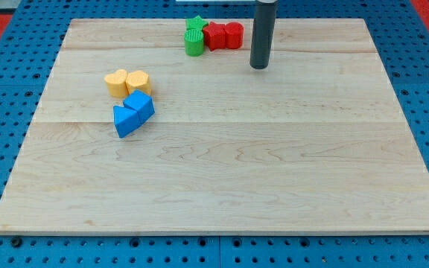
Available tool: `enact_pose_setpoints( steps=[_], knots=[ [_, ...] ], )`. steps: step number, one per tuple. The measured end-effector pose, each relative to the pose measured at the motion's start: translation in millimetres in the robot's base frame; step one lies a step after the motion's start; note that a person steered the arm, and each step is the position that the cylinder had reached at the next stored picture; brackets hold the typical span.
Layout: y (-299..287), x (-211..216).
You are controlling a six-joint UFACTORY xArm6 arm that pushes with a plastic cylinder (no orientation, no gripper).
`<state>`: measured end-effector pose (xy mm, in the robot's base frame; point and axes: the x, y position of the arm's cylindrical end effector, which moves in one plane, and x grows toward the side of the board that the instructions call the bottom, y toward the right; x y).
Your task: Push the yellow blocks slightly down along with the blue blocks
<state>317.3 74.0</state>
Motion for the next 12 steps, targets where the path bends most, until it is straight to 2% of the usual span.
enact_pose_setpoints(
  steps=[2, 5, 6, 7, 8, 9, 10, 11, 12],
  knots=[
    [-12.3, 0.4],
    [-159.7, -5.6],
    [-206.0, 8.9],
    [-210.6, 58.2],
    [-201.6, 70.1],
    [-203.6, 46.0],
    [-236.8, 24.0],
    [-273.4, 45.7],
    [-256.0, 81.5]
  ],
)
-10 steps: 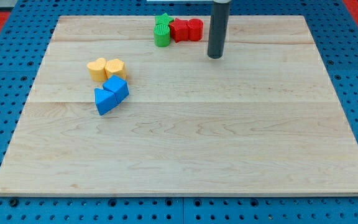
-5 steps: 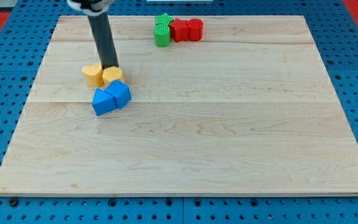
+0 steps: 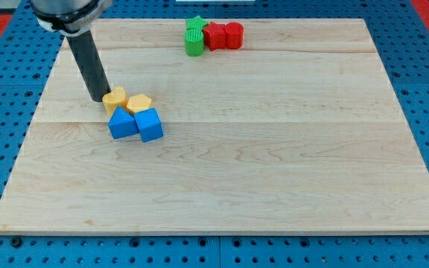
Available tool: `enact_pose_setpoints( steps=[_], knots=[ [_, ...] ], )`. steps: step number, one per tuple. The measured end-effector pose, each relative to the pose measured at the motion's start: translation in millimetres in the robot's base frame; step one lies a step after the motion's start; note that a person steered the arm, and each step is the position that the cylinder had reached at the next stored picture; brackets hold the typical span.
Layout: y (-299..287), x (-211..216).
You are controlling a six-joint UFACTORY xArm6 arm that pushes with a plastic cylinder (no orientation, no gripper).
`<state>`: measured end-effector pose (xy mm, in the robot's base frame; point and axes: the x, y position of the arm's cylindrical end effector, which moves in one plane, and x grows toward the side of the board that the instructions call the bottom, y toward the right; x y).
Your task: Push the yellow blocks slightly down along with the blue blocks
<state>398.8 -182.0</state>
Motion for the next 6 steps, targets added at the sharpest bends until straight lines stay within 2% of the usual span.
enact_pose_setpoints(
  steps=[3, 6],
  knots=[
    [0.2, -6.3],
    [39.2, -5.9]
  ],
)
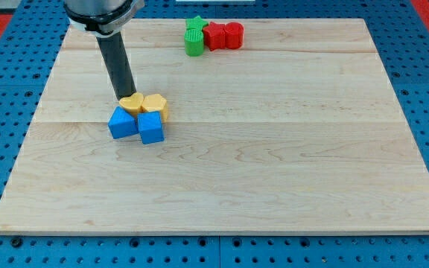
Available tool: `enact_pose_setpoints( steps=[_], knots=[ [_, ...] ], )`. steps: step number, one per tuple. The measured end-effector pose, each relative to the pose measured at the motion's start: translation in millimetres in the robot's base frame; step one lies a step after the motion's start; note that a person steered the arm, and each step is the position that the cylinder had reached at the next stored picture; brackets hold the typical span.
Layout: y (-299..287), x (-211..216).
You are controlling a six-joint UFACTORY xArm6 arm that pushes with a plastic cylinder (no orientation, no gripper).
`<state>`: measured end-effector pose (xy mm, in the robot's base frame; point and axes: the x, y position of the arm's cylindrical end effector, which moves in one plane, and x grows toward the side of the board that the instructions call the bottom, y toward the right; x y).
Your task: Push the yellow blocks slightly down along with the blue blocks
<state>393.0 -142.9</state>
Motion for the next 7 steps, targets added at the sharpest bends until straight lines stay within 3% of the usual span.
enact_pose_setpoints(
  steps=[7],
  knots=[
    [5.4, 0.0]
  ],
)
